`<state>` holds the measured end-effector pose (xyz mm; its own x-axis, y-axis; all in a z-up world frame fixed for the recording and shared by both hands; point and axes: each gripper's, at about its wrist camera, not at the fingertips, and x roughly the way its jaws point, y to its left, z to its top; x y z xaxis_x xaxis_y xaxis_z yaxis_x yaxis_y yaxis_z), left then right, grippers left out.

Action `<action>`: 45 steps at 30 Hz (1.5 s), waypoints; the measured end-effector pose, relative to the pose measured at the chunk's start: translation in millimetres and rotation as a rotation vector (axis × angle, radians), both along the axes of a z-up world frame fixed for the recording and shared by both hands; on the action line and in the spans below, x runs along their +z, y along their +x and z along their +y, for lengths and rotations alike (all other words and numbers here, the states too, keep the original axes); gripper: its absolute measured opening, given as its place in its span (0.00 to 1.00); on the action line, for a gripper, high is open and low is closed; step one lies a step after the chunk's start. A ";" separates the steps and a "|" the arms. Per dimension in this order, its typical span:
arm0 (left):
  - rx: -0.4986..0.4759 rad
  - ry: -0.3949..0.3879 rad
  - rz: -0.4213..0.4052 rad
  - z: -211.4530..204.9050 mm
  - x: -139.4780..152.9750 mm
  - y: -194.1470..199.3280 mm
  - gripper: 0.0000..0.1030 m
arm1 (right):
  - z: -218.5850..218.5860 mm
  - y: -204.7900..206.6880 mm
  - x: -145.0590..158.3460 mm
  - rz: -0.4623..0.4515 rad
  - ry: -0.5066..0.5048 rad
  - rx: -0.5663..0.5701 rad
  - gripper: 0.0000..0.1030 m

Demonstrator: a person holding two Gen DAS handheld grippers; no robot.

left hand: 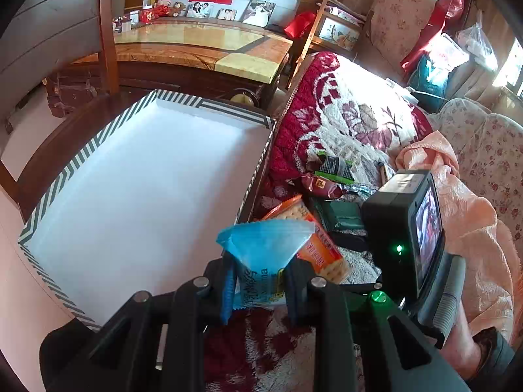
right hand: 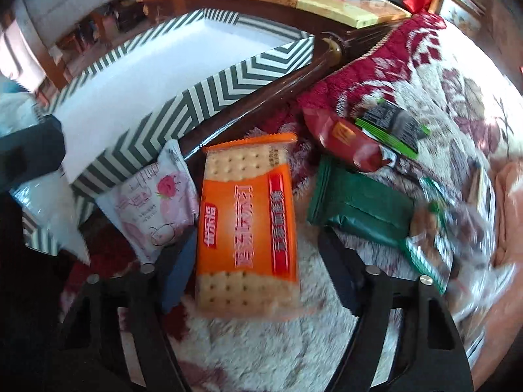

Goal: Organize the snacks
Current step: 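Grasp the orange cracker pack with the right gripper while the left gripper lifts the blue snack, then carry the cracker pack and blue snack over the striped white tray with both grippers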

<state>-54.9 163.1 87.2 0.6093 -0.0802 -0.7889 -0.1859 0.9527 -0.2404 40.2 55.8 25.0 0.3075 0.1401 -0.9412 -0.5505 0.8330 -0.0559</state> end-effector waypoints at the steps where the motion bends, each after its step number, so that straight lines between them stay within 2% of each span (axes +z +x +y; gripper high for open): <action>1: 0.000 0.001 0.000 0.2 -0.3 -0.7 0.26 | 1.4 1.8 -1.4 -0.004 -0.012 0.018 0.62; 2: 0.000 0.002 0.000 0.3 -0.1 -1.0 0.26 | 2.2 -0.3 -1.7 -0.005 -0.025 0.046 0.52; 5: 0.002 0.000 -0.003 1.5 0.5 -1.7 0.26 | -7.3 0.7 1.1 0.005 -0.014 0.037 0.52; 13: 0.001 0.011 -0.015 0.0 4.4 -1.6 0.26 | -47.2 -20.4 29.1 0.004 0.138 -0.060 0.52; 20: 0.006 0.079 -0.024 -5.9 11.0 -2.1 0.26 | -52.4 -22.9 52.9 -0.028 0.229 -0.084 0.52; 29: 0.042 0.119 -0.019 14.0 13.9 2.1 0.26 | -25.3 -14.1 75.9 -0.064 0.264 -0.046 0.52; 45: 0.178 0.147 0.042 84.5 0.0 23.6 0.26 | 35.3 16.9 74.4 -0.035 0.263 0.036 0.52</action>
<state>-31.2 247.5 87.2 0.5703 0.1431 -0.8089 -0.3610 0.9282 -0.0903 57.0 91.1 99.4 0.3300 0.3902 -0.8596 -0.5813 0.8014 0.1406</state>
